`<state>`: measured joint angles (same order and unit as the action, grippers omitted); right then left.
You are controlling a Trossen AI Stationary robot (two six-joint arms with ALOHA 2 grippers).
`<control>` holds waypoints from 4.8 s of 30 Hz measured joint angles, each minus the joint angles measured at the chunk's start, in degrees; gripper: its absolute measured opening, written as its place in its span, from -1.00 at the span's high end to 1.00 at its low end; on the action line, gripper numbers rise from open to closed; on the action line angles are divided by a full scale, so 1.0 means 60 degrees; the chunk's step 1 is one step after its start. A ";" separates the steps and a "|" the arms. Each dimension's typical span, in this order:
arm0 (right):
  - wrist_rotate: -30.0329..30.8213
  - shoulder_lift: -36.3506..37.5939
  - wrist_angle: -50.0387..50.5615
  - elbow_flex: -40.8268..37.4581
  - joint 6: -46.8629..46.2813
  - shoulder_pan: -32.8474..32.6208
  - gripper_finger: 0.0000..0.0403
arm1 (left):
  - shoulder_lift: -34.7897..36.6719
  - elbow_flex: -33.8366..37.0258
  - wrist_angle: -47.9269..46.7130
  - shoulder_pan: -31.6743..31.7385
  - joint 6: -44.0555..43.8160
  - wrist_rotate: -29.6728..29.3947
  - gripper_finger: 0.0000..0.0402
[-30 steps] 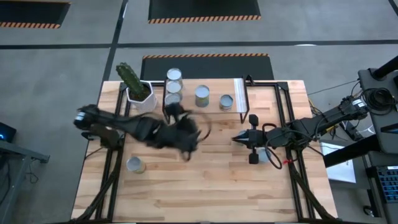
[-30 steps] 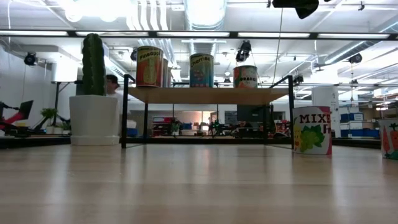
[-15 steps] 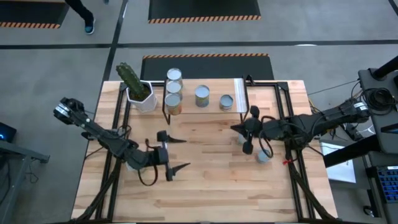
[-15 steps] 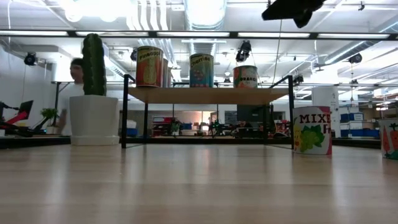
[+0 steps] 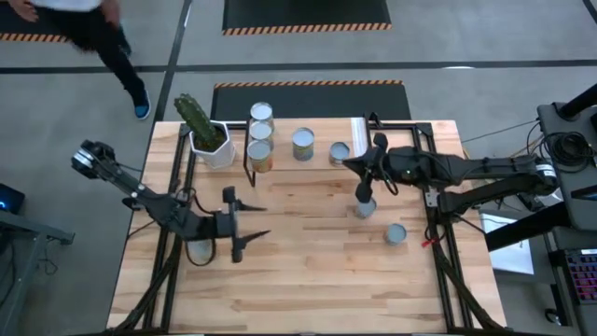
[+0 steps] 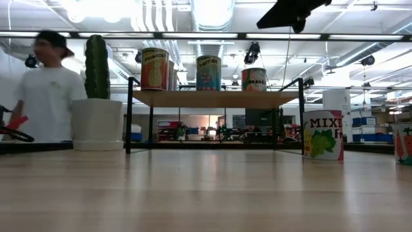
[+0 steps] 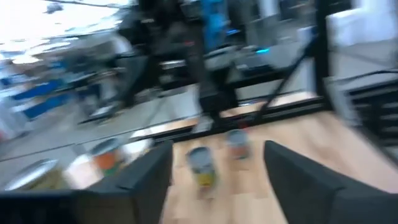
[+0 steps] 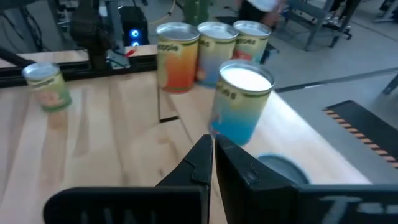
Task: Pick and place cans onto a shelf
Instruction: Put the canned cherries on the shelf
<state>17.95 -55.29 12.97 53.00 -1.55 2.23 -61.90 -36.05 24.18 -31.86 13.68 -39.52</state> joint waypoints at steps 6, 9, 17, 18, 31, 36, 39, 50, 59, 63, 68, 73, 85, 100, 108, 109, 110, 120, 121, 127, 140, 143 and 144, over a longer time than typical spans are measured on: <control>-0.0012 -0.0201 0.0010 0.0200 0.0389 0.0213 0.96 | 0.0345 0.0179 -0.0189 -0.0025 -0.0377 0.1282 0.49; -0.0054 -0.0244 -0.0001 0.0235 0.0611 0.0195 0.96 | 0.0325 0.0179 -0.0292 -0.0034 -0.0350 0.1293 0.78; -0.0065 -0.0262 0.0004 0.0199 0.0774 0.0199 0.96 | 0.0275 0.0179 -0.0338 -0.0033 -0.0165 0.1282 0.92; -0.0065 -0.0310 -0.0003 0.0199 0.0766 0.0199 0.96 | 0.0275 0.0179 -0.0334 -0.0033 -0.0165 0.1278 0.92; -0.0104 -0.0432 0.0000 0.0180 0.0884 -0.0152 0.96 | 0.0485 0.0179 -0.0192 -0.0020 -0.0114 0.1177 1.00; -0.0082 -0.0431 0.0000 0.0180 0.1136 -0.0319 0.96 | 0.0556 -0.0027 -0.0037 0.0021 -0.0078 0.1176 1.00; -0.0080 -0.0506 -0.0102 0.0180 0.1310 -0.0333 0.96 | 0.0516 -0.0227 -0.0098 0.0033 -0.0107 0.1172 1.00; -0.0834 -0.1271 -0.2299 0.0177 0.1374 -0.0385 0.96 | 0.0793 -0.1096 -0.1791 -0.0007 0.0641 0.0453 1.00; -0.1074 -0.0531 -0.0679 0.0518 0.0671 -0.1537 0.96 | 0.0572 -0.1976 -0.1710 -0.0372 -0.0958 0.0498 1.00; -0.1096 -0.0214 -0.0269 0.0476 0.0830 -0.2072 0.96 | 0.0079 -0.2618 -0.1587 -0.0372 -0.1304 0.0498 1.00; -0.0993 -0.0386 -0.0564 0.0461 0.1193 -0.2275 0.96 | -0.0239 -0.4019 -0.3262 -0.0379 -0.1188 0.0495 1.00; -0.0582 -0.1075 -0.1506 0.0485 0.0552 -0.2141 0.96 | -0.0522 -0.5000 -0.5161 -0.0390 -0.1134 0.0484 1.00; 0.0559 -0.3177 0.2165 0.2828 -0.0643 -0.1972 0.96 | -0.1298 -0.2841 -0.3366 -0.0408 -0.0849 0.1507 1.00; 0.0910 -0.4282 0.2002 0.3554 0.0171 -0.0672 0.96 | 0.0314 0.1082 0.1047 -0.0154 0.0065 0.2428 1.00; 0.0432 -0.4185 0.1839 0.3587 0.1127 0.0837 0.96 | 0.1494 0.1551 0.0994 -0.0031 0.0072 0.2422 1.00; 0.0378 -0.4100 0.1811 0.3613 0.1202 0.1011 0.96 | 0.1611 0.1530 0.0952 -0.0026 0.0129 0.2418 1.00; 0.0228 -0.4038 0.1768 0.3716 0.1270 0.1205 0.96 | 0.1699 0.1513 0.0900 -0.0022 0.0213 0.2420 1.00; -0.3008 -0.4789 0.1482 0.5196 0.1234 0.2827 0.96 | 0.1835 0.1534 0.0623 0.0018 0.0627 0.2415 1.00; -0.3003 -0.4937 0.1486 0.5346 0.1269 0.2866 0.96 | 0.1835 0.1534 0.0573 0.0018 0.0625 0.2415 1.00; -0.2991 -0.5776 0.1501 0.5820 0.1586 0.2883 0.96 | 0.1835 0.1534 0.0460 0.0018 0.0607 0.2404 1.00; -0.2276 -0.6254 0.1989 0.5848 0.1605 0.2810 0.96 | 0.1835 0.1534 0.0298 0.0018 0.0369 0.2404 1.00; -0.2455 -0.6266 0.2004 0.5845 0.1564 0.2704 0.96 | 0.1835 0.1534 0.0302 0.0018 0.0317 0.2404 1.00; -0.2550 -0.6272 0.2002 0.5845 0.1498 0.2669 0.96 | 0.1835 0.1534 0.0301 0.0018 0.0305 0.2402 1.00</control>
<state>2.65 -92.92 24.98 88.07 7.44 18.24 -50.89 -26.85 25.99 -31.75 15.51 -25.11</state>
